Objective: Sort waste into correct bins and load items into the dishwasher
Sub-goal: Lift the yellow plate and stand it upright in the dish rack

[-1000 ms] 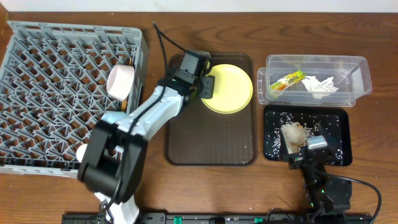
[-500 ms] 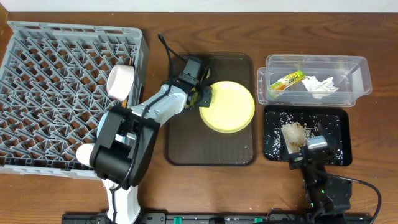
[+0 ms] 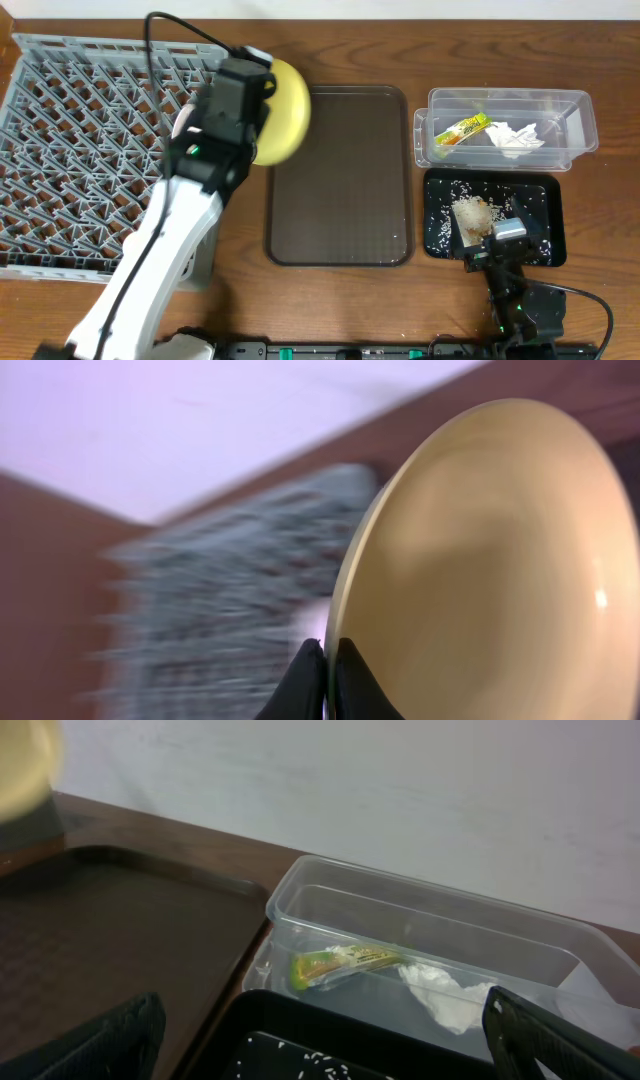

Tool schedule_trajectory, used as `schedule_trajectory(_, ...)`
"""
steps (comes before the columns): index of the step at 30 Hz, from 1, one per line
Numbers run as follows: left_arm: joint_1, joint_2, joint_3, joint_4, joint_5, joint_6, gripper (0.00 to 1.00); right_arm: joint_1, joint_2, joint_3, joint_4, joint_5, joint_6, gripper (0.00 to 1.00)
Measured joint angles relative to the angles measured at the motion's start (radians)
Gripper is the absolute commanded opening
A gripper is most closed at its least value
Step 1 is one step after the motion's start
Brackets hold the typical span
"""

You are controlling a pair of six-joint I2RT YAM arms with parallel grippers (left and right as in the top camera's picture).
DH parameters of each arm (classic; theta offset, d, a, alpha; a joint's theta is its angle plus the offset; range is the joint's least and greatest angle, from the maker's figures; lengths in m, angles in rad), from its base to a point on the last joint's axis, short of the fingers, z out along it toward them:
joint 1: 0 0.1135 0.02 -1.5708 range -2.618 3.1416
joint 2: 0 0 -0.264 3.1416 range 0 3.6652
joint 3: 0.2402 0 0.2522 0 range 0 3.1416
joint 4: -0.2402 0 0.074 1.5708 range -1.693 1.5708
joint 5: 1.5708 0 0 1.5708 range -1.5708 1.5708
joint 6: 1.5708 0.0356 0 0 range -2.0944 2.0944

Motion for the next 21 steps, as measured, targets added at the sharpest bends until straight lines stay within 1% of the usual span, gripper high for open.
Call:
schedule_trajectory(2,0.007,-0.037,0.002,-0.001,-0.105,0.104,0.06,0.0,0.0,0.0,0.0,0.0,0.0,0.99)
schedule_trajectory(5,0.036,-0.045,0.002,-0.006,-0.225,0.257,0.06,0.0,0.0,0.0,0.0,0.0,0.0,0.99)
schedule_trajectory(7,0.075,-0.033,0.002,-0.009,-0.275,0.348,0.06,0.0,0.0,0.0,0.0,0.0,0.0,0.99)
schedule_trajectory(9,0.121,-0.018,0.002,-0.007,-0.305,0.411,0.06,0.0,0.0,0.0,0.0,0.0,0.0,0.99)
schedule_trajectory(14,0.243,0.036,0.002,0.059,-0.348,0.513,0.06,0.0,0.0,0.0,0.0,0.0,0.0,0.99)
schedule_trajectory(21,0.309,0.126,0.002,0.117,-0.367,0.589,0.06,0.0,0.0,0.0,0.0,0.0,0.0,0.99)
